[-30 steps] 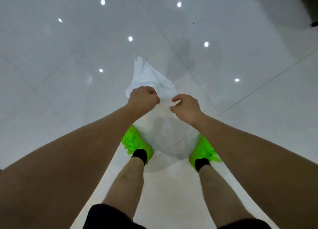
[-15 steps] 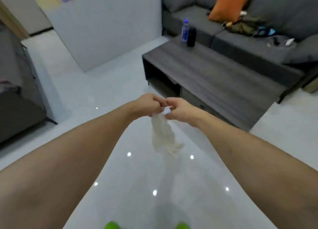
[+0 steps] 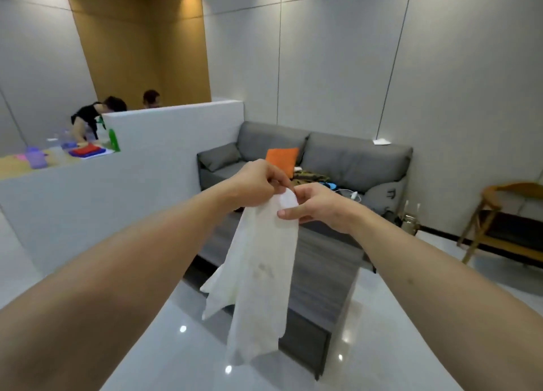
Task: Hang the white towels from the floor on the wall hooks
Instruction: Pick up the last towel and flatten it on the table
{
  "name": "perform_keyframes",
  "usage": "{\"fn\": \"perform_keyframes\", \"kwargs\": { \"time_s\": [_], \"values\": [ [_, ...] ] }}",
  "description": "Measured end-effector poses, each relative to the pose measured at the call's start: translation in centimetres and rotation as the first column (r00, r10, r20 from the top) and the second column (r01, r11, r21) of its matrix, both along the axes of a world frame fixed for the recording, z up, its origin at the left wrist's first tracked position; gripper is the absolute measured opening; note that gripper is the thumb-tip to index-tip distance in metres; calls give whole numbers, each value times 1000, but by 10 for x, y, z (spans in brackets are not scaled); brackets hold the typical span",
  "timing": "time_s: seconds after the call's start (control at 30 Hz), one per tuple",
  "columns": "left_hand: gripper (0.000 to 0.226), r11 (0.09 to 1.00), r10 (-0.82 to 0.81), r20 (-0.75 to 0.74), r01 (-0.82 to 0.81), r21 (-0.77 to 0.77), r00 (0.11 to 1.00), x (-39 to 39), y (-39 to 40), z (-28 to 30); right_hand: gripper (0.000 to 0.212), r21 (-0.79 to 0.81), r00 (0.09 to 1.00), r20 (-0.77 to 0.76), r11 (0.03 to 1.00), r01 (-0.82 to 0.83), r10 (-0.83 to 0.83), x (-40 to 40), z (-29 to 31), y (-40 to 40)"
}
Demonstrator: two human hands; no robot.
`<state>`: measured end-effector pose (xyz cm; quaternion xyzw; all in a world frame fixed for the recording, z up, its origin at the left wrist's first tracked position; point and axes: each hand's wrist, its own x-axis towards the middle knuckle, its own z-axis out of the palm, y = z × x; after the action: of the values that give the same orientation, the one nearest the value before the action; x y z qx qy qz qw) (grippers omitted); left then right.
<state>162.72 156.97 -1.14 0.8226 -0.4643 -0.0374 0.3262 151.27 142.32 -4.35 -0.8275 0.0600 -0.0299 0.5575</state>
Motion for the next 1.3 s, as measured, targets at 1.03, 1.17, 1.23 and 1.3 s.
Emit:
{"fn": "perform_keyframes", "kwargs": {
  "time_s": [1.03, 1.17, 1.23, 1.3],
  "values": [
    [27, 941, -288, -388, 185, -283, 875, 141, -418, 5, 46, -66, 791, 147, 792, 606, -593, 117, 38, -385],
    [25, 927, -241, -420, 80, -365, 875, 180, -413, 6, 29, 25, 946, -49, 946, 323, -322, 156, 15, -409],
    [30, 931, -187, -422, 22, -365, 887, 197, -408, 6, 16, -1, 948, -9, 948, 317, -317, 183, 7, -414],
    [31, 930, -104, -407, -57, -364, 908, 214, -401, 8, 16, 34, 945, 42, 946, 323, -325, 211, 7, -419]
  ]
}}
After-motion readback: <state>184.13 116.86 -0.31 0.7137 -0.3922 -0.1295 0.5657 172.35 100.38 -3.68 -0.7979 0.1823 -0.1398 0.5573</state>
